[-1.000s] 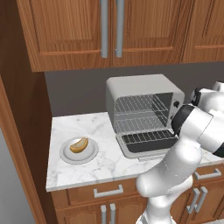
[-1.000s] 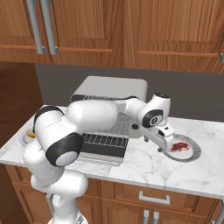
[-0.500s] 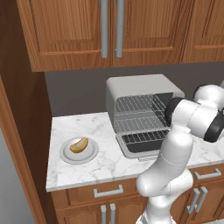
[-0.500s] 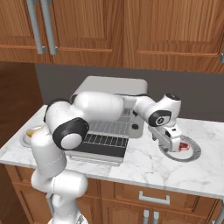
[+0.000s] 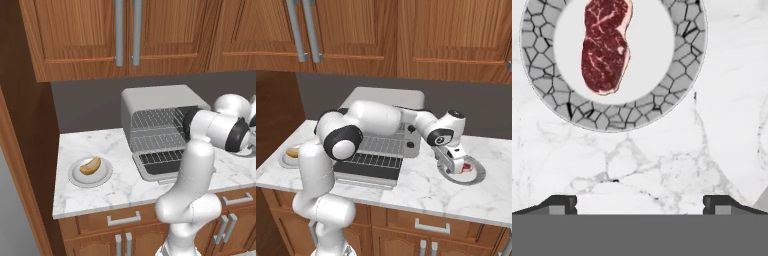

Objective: Open the toaster oven door. Place the hotdog bun on the top rack in the toaster oven and place the steak on the bottom rack.

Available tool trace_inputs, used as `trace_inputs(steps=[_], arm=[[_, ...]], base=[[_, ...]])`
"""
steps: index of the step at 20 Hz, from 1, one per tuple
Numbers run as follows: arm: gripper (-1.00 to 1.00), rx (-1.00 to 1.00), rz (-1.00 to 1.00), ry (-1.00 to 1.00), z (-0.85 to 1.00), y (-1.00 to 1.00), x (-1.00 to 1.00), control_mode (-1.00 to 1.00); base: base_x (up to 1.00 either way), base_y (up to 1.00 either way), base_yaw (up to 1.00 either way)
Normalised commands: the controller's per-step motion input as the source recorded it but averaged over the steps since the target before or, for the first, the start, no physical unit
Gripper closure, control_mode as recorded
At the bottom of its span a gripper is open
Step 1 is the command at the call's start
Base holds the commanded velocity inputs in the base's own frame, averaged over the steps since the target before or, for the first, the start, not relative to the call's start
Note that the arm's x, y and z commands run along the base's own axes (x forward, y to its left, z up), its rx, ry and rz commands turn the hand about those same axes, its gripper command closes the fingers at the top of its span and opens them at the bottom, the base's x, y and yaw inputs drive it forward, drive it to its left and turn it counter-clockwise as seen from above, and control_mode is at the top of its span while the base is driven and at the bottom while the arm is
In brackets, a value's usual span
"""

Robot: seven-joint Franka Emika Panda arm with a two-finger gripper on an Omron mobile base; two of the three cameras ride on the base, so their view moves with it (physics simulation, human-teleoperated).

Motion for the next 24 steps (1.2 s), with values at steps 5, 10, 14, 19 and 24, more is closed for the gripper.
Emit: trace_inputs(steps=[5,10,14,19,24], arm=[[-1.00,-0.05,-0.01,0.00,-0.19,-0.13,0.18,-1.00],[-1.00,0.00,0.00,0.00,-0.05,-0.16,0.24,-1.00],[-1.00,0.00,0.00,0.00,-0.07,-0.12,0.33,-1.00],[-1.00,0.00,0.00,0.00,-0.09,-0.11,0.32,-1.00],[-1.00,0.00,0.00,0.00,-0.10,-0.10,0.33,-1.00]], base=[[0.00,0.00,0.00],[0.00,0.00,0.00],[0.00,0.00,0.00],[0.00,0.00,0.00],[0.00,0.00,0.00]])
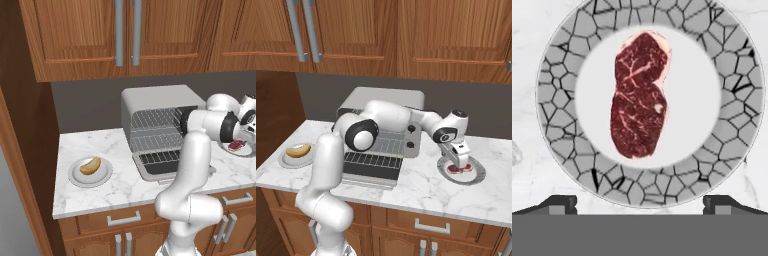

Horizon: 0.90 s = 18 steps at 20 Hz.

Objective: Open the toaster oven door. Place the hotdog bun on the top rack in the toaster oven and place the steak on the bottom rack.

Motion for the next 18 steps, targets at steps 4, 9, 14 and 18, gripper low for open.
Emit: trace_inputs(steps=[4,9,14,18], arm=[[-1.00,0.00,0.00,0.00,-0.16,-0.13,0.21,-1.00],[-1.00,0.00,0.00,0.00,-0.17,-0.18,0.16,-1.00],[-1.00,0.00,0.00,0.00,-0.17,-0.17,0.12,-1.00],[-1.00,0.00,0.00,0.00,-0.14,-0.13,0.13,-1.00]], base=[[0.00,0.00,0.00],[0.00,0.00,0.00],[0.00,0.00,0.00],[0.00,0.00,0.00]])
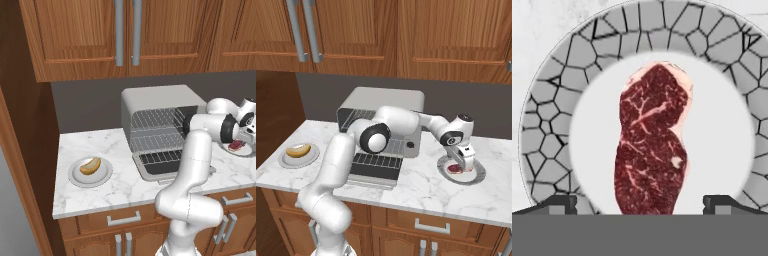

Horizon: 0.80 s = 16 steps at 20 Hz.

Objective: Open the toaster oven door. Place the hotdog bun on the top rack in the toaster oven and place the steak on the bottom rack.

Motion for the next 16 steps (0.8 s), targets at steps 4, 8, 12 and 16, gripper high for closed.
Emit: trace_inputs(steps=[4,8,12,16], arm=[[-1.00,0.00,0.00,0.00,-0.13,-0.10,0.08,-1.00],[-1.00,0.00,0.00,0.00,-0.16,-0.10,0.09,-1.00],[-1.00,0.00,0.00,0.00,-0.16,-0.07,0.06,-1.00],[-1.00,0.00,0.00,0.00,-0.18,-0.01,0.07,-1.00]], base=[[0.00,0.00,0.00],[0.00,0.00,0.00],[0.00,0.00,0.00],[0.00,0.00,0.00]])
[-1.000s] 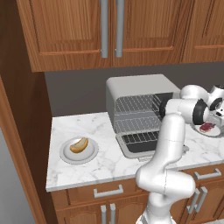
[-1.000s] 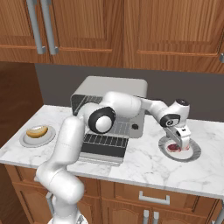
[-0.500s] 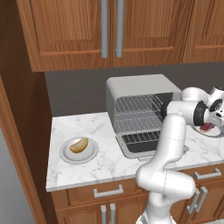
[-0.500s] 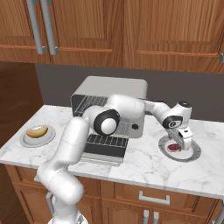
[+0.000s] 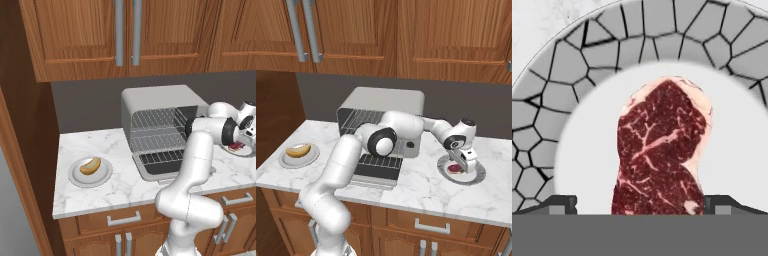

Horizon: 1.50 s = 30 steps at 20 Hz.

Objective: Open the toaster oven door. Place the hotdog bun on the top rack in the toaster oven and place the steak on the bottom rack.

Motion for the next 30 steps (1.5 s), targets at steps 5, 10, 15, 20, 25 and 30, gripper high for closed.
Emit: trace_inputs(steps=[5,10,15,20,25,30], arm=[[-1.00,0.00,0.00,0.00,-0.16,-0.01,0.09,-1.00],[-1.00,0.00,0.00,0.00,-0.16,-0.03,0.12,-1.00],[-1.00,0.00,0.00,0.00,-0.11,-0.08,-0.04,-1.00],[-1.00,0.00,0.00,0.00,-0.06,-0.07,-0.11,-1.00],[-1.00,0.00,0.00,0.00,0.00,-0.02,0.00,-1.00],[-1.00,0.00,0.00,0.00,-0.11,0.00,0.00,-1.00]], base=[[0.00,0.00,0.00],[0.00,0.00,0.00],[0.00,0.00,0.00],[0.00,0.00,0.00],[0.00,0.00,0.00],[0.00,0.00,0.00]])
